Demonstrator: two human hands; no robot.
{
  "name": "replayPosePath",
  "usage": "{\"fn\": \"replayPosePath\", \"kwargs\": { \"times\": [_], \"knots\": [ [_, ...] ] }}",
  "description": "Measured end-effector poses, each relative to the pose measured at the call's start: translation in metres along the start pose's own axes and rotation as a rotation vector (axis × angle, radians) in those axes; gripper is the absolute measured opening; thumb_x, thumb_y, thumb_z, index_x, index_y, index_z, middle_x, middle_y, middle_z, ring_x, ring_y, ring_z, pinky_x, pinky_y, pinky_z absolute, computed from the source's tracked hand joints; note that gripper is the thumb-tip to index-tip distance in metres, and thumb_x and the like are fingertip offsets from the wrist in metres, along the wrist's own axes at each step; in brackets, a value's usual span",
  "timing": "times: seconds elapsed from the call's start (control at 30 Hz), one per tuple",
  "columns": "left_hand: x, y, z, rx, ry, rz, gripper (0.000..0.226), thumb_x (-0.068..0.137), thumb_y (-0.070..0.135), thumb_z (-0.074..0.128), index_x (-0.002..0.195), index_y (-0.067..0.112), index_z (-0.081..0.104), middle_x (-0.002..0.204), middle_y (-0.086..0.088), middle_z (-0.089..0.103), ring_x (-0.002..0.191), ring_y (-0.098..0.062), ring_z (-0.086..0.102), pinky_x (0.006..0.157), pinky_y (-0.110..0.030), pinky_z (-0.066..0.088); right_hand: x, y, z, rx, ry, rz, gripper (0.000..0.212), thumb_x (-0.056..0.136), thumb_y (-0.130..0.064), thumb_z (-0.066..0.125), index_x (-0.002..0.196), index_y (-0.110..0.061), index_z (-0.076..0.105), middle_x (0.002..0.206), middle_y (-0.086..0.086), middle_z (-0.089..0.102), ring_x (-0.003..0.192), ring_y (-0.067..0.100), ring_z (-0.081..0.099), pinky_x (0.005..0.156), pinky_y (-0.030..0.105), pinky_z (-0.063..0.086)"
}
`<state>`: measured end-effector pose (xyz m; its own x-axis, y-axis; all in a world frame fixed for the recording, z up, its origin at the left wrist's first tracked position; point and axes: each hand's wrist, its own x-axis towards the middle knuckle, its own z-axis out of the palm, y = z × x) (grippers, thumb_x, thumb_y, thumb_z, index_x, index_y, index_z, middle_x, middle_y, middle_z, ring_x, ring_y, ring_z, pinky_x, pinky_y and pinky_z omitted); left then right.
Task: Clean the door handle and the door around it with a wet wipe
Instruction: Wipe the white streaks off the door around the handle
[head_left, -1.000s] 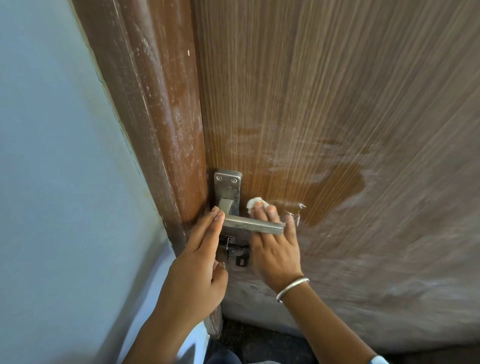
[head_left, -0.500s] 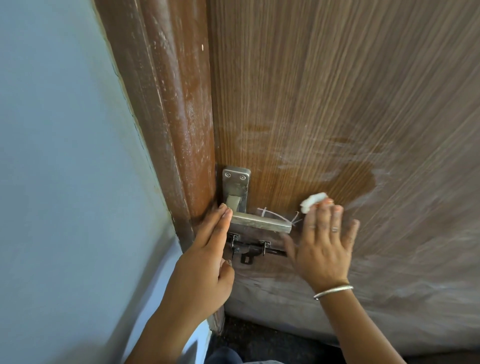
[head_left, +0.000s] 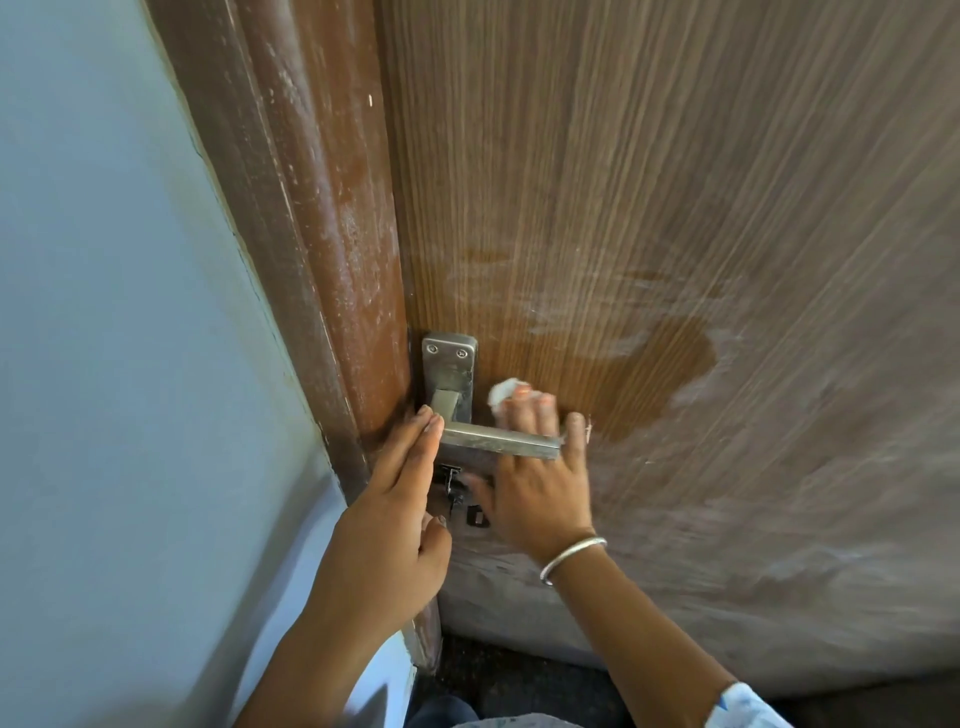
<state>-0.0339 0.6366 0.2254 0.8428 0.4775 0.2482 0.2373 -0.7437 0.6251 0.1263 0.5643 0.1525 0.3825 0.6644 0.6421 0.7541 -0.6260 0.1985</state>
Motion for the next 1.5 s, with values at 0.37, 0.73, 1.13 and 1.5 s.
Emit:
{"fn": "replayPosePath", "kwargs": {
  "times": [0.37,0.73,1.13,1.5],
  "knots": [
    [0.001,-0.001,0.000,0.005,-0.035,-0.018,0.085,0.078,0.004,0.061,0.145,0.031,0.016,0.144,0.036,0.002,0.067,0.004,0.052,0.061,-0.010,0.040,-0.040,-0.010,0.022,-0.070,-0.240,-0.145,0.082,0.079,-0.054,0.061,0.141,-0.007,0.034,0.139,0.005,0.047,0.124,0.024,0.043,0.111,0.049,0.014],
    [0.000,-0.001,-0.002,0.015,-0.039,-0.009,0.087,0.078,0.005,0.061,0.144,0.034,0.013,0.146,0.035,0.001,0.069,0.007,0.053,0.058,-0.016,0.049,-0.031,0.026,0.012,-0.098,0.009,0.056,0.074,0.083,-0.062,0.042,0.135,-0.009,0.038,0.141,0.010,0.032,0.129,0.030,0.031,0.111,0.055,0.001],
    [-0.002,0.000,0.000,0.018,-0.030,-0.020,0.088,0.078,0.006,0.062,0.146,0.032,0.013,0.148,0.033,0.000,0.063,0.001,0.055,0.055,-0.015,0.048,-0.039,0.048,0.010,-0.106,0.025,0.423,0.097,0.082,-0.065,0.038,0.131,0.018,0.025,0.134,0.047,0.024,0.135,0.050,0.006,0.111,0.058,0.006],
    [-0.001,0.004,-0.001,0.011,-0.019,-0.010,0.084,0.077,0.003,0.064,0.145,0.026,0.020,0.148,0.026,0.009,0.066,0.000,0.057,0.058,-0.013,0.047,-0.058,0.035,0.025,-0.102,-0.054,0.171,0.075,0.086,-0.057,0.036,0.128,0.005,0.036,0.137,0.027,0.028,0.125,0.046,0.029,0.109,0.056,0.011]
  ]
}}
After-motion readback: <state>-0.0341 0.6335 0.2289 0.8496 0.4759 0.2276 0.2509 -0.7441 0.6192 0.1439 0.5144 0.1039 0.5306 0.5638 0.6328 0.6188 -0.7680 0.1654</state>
